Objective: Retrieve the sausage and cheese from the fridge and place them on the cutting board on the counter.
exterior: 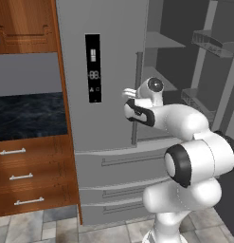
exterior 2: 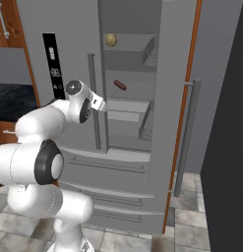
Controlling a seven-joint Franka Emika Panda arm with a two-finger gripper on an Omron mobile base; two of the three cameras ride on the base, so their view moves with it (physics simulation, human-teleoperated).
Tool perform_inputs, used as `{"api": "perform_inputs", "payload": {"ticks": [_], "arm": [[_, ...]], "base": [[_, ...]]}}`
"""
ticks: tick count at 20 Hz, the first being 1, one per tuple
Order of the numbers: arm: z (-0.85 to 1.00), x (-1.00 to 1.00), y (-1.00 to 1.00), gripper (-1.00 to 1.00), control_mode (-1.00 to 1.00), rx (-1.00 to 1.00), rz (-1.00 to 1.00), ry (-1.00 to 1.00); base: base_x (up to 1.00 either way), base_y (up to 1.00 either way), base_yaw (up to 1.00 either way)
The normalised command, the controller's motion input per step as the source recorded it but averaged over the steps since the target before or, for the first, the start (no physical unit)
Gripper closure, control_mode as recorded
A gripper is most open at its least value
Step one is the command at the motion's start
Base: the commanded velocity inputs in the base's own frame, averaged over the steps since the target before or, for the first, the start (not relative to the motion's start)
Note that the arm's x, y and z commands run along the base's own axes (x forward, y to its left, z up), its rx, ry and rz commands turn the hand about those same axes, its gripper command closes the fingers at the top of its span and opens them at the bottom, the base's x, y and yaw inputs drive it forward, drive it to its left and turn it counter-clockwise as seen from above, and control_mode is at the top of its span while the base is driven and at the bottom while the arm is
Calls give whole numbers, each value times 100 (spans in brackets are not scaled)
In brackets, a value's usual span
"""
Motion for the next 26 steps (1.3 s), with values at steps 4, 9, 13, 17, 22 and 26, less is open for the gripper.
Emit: {"api": "perform_inputs", "payload": {"ticks": [4,9,13,17,22,26], "arm": [[0,43,0,-100,-100,0,2,0],[-2,33,5,-100,-100,-2,1,0],[-4,32,11,-100,-100,-2,0,-1],[-3,33,14,100,-100,-2,0,0],[14,-2,11,100,-100,0,10,3],[27,-26,33,100,-100,0,19,0]], "base": [[0,0,0],[0,0,0],[0,0,0],[0,0,0],[0,0,0],[0,0,0]]}}
